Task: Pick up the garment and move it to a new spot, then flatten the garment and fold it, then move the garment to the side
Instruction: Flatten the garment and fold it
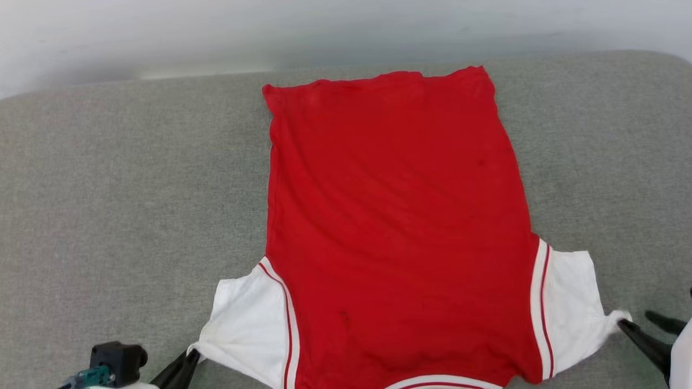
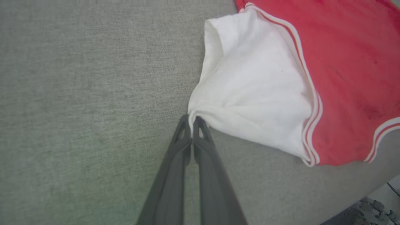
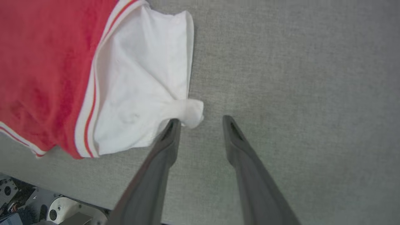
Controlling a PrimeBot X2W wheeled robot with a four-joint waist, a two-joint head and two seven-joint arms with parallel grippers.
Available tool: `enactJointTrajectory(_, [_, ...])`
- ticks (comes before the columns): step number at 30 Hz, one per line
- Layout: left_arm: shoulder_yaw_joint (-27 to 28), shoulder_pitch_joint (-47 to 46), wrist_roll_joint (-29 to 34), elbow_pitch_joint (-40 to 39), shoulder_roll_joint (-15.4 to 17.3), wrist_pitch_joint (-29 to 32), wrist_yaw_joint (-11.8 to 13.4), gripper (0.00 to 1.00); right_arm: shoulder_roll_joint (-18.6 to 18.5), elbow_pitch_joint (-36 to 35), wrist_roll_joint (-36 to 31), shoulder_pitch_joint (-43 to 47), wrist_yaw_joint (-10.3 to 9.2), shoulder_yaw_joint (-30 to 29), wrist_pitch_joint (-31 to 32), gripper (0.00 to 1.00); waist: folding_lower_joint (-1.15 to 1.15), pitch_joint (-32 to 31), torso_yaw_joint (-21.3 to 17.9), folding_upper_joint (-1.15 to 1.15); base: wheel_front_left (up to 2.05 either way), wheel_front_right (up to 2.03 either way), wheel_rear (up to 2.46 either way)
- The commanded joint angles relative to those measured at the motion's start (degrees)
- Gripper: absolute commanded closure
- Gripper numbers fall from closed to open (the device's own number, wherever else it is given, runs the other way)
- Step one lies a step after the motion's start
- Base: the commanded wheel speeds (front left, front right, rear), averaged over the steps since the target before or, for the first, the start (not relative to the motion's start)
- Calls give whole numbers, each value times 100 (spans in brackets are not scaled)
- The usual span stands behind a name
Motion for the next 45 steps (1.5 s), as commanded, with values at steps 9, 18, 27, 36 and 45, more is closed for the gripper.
enactJointTrajectory(9, [-137, -96, -128, -1122, 126, 558, 80, 100, 131, -910, 64, -804, -3, -958, 1274, 0, 1, 548, 365, 0, 0, 0, 0])
enactJointTrajectory(18, [-370, -357, 52, -2289, 282, 1101, 163, 100, 986, -870, -445, -2944, -3, -1799, 3581, 0, 1, 1483, 1134, 0, 0, 0, 0])
enactJointTrajectory(27, [-718, -803, 215, -2603, -84, 1154, 11, 100, 999, -96, -1814, -4802, -4, -2135, 4865, 0, 1, 2321, 2055, 0, 0, 0, 0])
enactJointTrajectory(36, [-947, -1137, 358, -2521, -420, 945, -233, 100, 701, 554, -2707, -5872, -3, -2158, 5194, 0, 1, 2810, 2550, 0, 0, 0, 0])
enactJointTrajectory(45, [-978, -1324, 384, -2402, -579, 754, -335, 100, 747, 972, -2936, -6056, -3, -2105, 5111, 0, 1, 3002, 2765, 0, 0, 0, 0])
